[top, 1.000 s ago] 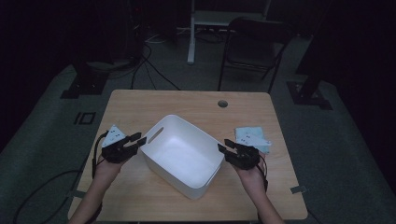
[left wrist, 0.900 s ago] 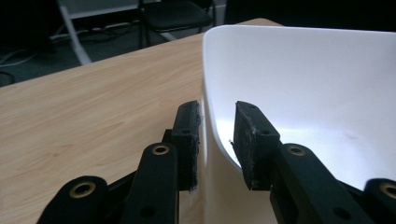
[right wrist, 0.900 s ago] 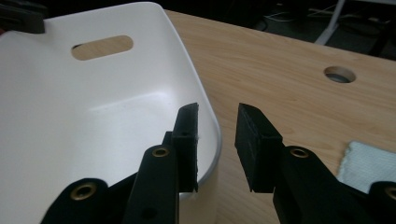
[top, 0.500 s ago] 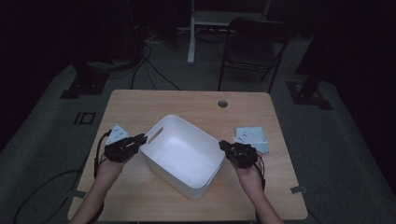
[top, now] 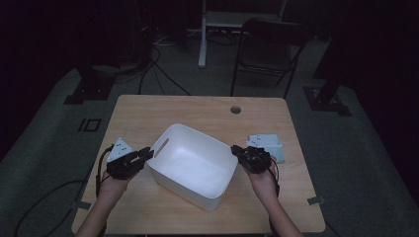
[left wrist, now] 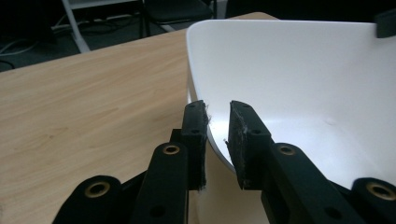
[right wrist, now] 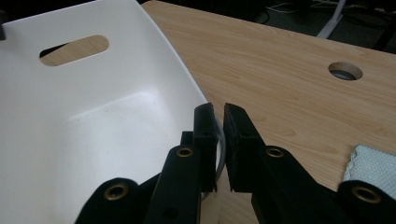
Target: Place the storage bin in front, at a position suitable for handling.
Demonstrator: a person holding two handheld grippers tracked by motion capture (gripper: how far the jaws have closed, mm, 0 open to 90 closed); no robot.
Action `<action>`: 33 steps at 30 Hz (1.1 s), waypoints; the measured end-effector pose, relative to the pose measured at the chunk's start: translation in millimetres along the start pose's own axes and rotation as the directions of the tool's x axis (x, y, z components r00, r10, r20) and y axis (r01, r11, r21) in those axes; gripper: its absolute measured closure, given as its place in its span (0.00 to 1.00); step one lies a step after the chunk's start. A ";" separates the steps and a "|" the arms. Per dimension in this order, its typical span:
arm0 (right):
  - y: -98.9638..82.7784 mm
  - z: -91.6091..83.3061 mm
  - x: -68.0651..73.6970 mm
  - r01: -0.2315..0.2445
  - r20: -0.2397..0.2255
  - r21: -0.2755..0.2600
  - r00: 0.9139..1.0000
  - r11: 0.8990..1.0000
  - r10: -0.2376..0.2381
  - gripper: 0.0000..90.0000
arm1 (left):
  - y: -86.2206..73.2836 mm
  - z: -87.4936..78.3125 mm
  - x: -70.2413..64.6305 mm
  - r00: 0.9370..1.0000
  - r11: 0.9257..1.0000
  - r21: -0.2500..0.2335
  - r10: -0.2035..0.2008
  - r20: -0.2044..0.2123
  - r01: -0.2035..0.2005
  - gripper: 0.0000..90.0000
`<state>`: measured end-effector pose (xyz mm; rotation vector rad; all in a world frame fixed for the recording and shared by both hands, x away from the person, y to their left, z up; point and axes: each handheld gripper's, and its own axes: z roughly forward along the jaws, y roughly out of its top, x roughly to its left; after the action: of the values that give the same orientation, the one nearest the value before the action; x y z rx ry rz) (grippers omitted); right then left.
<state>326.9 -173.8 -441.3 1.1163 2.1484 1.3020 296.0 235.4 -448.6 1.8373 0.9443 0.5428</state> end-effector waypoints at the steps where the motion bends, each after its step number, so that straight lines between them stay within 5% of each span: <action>1: 0.9 1.0 -0.8 -0.002 0.002 0.000 1.000 1.000 0.002 0.92 | -0.7 -2.4 -1.7 1.000 1.000 0.004 0.008 0.000 -0.008 0.84; 8: 4.8 8.7 -4.1 -0.007 -0.005 0.011 1.000 1.000 0.007 0.89 | -5.9 -10.4 -9.8 1.000 1.000 -0.008 -0.028 0.007 0.028 0.84; 26: 8.6 18.3 -12.0 -0.028 -0.049 -0.005 0.998 1.000 0.027 0.85 | -15.6 -34.1 -38.9 1.000 1.000 0.005 -0.002 0.006 0.002 0.83; 33: 9.9 21.2 -12.5 -0.018 -0.052 -0.008 0.998 1.000 0.017 0.82 | -21.4 -43.1 -48.7 0.999 1.000 -0.006 -0.008 0.038 0.008 0.83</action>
<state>352.9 -169.4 -444.0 1.1118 2.1726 1.3610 228.2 225.4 -447.1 1.8318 0.9237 0.5038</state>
